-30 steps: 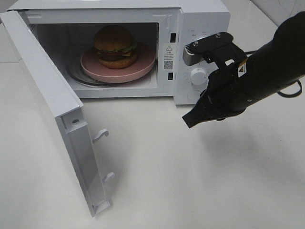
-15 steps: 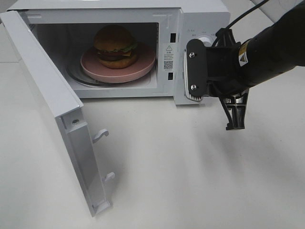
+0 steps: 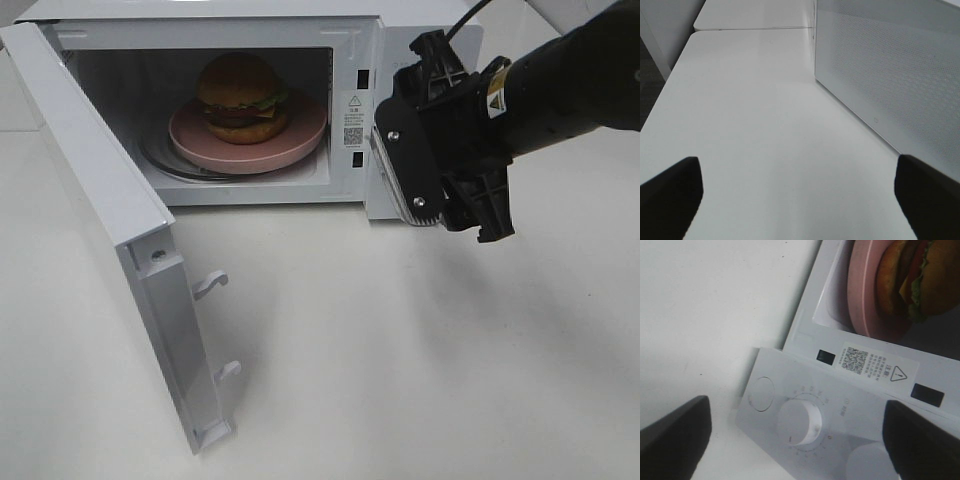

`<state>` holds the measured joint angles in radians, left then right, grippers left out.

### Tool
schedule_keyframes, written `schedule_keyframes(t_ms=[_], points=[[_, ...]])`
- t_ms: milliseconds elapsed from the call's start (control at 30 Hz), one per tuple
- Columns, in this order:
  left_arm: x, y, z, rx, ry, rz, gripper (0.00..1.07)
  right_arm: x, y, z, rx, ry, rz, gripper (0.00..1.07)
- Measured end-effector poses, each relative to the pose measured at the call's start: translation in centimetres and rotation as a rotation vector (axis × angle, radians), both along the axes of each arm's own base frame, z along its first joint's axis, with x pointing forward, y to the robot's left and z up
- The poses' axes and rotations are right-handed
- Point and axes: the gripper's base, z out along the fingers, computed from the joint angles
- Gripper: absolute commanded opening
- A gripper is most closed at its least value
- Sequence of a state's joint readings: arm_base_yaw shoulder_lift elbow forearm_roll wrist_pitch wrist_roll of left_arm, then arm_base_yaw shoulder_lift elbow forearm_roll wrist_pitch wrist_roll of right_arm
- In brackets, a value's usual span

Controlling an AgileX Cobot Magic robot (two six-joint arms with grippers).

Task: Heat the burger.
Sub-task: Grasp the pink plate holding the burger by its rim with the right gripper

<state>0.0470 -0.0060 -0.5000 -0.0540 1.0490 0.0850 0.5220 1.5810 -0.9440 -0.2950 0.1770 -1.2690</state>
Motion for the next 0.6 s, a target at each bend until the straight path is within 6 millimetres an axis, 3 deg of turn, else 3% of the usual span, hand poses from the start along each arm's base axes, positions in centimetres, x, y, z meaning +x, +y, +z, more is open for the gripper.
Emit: schedule_keyframes(t_ms=[600], points=[[0.0,0.0,0.0,0.0,0.0,0.0,0.96,3.2,4.8,-1.6,-0.047,-0.03,0.106,0.92]])
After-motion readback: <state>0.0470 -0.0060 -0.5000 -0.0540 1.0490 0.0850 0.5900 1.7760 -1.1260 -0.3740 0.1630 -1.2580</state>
